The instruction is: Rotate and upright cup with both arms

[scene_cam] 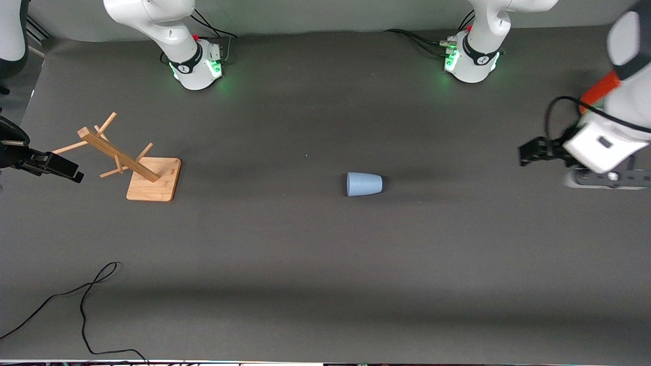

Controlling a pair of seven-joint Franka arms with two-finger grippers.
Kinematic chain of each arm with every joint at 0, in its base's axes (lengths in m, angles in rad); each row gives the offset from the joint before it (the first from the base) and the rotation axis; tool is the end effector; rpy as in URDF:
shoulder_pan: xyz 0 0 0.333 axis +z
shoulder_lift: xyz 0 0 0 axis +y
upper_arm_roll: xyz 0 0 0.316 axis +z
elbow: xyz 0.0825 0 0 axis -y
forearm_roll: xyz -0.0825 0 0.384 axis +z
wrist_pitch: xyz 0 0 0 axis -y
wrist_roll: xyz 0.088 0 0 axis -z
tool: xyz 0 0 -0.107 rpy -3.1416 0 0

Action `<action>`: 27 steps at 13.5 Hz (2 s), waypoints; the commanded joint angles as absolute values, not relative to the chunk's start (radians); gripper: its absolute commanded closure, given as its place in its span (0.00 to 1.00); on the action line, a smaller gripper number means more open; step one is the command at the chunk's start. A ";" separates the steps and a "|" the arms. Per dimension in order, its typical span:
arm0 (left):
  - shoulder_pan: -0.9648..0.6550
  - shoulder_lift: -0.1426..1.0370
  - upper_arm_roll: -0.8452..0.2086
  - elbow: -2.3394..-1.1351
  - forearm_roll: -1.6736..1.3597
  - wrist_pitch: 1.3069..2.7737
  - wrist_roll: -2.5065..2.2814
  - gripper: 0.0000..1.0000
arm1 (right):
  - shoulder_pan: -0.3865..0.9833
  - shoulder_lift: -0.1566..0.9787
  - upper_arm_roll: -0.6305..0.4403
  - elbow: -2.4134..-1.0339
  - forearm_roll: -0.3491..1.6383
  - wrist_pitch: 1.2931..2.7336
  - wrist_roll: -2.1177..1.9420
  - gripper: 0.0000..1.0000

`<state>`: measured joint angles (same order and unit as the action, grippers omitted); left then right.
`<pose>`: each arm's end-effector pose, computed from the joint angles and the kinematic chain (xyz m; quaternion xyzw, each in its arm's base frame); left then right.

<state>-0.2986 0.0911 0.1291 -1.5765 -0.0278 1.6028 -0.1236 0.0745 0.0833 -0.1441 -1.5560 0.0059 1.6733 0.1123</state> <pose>0.5724 -0.1041 0.5731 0.9992 -0.0221 -0.0328 0.0033 0.5875 -0.0370 0.5936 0.9957 -0.0907 0.0175 0.0027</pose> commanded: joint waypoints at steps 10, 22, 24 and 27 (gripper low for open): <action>-0.629 0.685 -0.104 -1.111 0.191 1.666 -0.811 0.00 | 0.041 0.066 -0.103 -1.585 0.015 1.715 -0.005 0.00; -0.821 0.956 -0.098 -1.143 0.552 1.750 -0.659 0.06 | 0.057 0.067 -0.107 -1.586 0.015 1.706 -0.006 0.00; -0.818 0.954 -0.097 -1.137 0.552 1.723 -0.565 0.09 | 0.057 0.063 -0.107 -1.586 0.015 1.691 -0.005 0.00; -0.822 0.953 -0.097 -1.140 0.558 1.677 -0.537 0.16 | 0.057 0.060 -0.107 -1.585 0.015 1.654 -0.026 0.00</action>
